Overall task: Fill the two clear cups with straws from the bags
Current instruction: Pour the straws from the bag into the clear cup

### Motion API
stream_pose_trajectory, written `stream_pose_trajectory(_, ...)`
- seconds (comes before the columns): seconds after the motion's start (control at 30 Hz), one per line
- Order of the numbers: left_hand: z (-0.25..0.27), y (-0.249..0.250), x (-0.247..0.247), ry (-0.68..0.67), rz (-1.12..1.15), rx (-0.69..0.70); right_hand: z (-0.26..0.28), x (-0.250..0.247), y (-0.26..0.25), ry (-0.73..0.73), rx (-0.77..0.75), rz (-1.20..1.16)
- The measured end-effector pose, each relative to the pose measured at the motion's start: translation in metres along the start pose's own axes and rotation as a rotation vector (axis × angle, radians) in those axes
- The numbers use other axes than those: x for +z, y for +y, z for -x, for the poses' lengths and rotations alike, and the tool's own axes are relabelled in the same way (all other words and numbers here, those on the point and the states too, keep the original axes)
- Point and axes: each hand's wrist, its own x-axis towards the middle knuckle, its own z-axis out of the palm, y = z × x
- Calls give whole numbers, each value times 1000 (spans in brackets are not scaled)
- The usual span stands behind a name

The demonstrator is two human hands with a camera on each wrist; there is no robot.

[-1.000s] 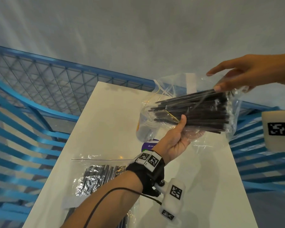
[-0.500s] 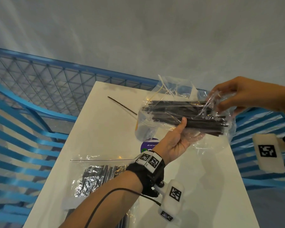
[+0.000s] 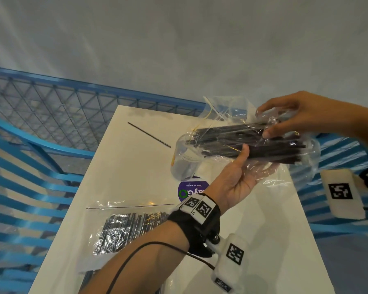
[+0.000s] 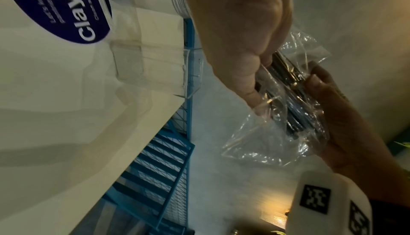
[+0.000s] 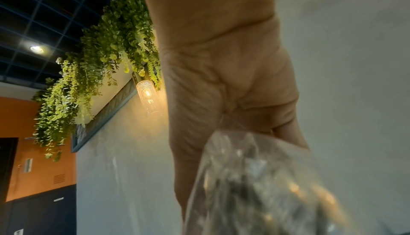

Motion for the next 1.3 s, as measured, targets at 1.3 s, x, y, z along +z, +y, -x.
stream_pose_trajectory(1.3,-7,37,5,-91,76,153,-59,-8,-81,-62,6,389)
